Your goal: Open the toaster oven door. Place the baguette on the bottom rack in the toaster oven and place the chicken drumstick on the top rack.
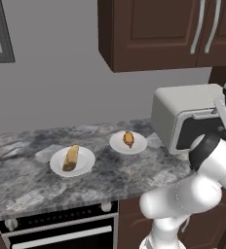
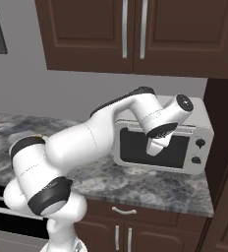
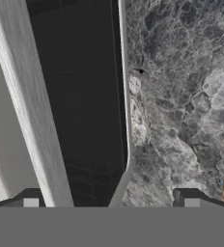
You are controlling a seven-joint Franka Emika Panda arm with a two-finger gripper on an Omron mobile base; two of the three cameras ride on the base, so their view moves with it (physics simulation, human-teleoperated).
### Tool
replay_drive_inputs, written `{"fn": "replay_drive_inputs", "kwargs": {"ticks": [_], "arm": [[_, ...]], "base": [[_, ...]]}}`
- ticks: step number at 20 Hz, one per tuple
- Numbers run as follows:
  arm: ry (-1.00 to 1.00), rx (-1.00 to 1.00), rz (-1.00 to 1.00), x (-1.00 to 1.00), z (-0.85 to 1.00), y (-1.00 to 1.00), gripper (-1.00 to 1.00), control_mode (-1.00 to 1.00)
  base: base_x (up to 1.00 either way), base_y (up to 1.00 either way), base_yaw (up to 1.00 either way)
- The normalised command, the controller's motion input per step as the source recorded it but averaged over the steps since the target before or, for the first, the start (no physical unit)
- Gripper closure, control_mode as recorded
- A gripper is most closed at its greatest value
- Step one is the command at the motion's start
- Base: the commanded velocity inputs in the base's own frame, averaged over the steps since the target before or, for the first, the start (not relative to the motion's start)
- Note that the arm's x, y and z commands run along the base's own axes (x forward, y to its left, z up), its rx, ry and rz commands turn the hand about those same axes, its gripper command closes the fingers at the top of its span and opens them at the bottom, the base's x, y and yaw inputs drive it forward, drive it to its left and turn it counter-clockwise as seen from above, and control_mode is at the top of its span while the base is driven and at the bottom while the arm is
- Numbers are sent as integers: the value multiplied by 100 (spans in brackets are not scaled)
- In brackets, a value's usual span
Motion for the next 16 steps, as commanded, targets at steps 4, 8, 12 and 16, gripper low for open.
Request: {"fn": "replay_drive_inputs", "kwargs": {"ticks": [4,8,12,16], "arm": [[0,0,-2,-39,-28,0,-100,-100],[-3,0,-4,-41,-14,0,-100,-100],[-5,0,-3,-45,-12,0,-100,-100],[-2,0,-1,-47,-6,-1,-100,-100]], "base": [[0,0,0],[0,0,0],[0,0,0],[0,0,0]]}}
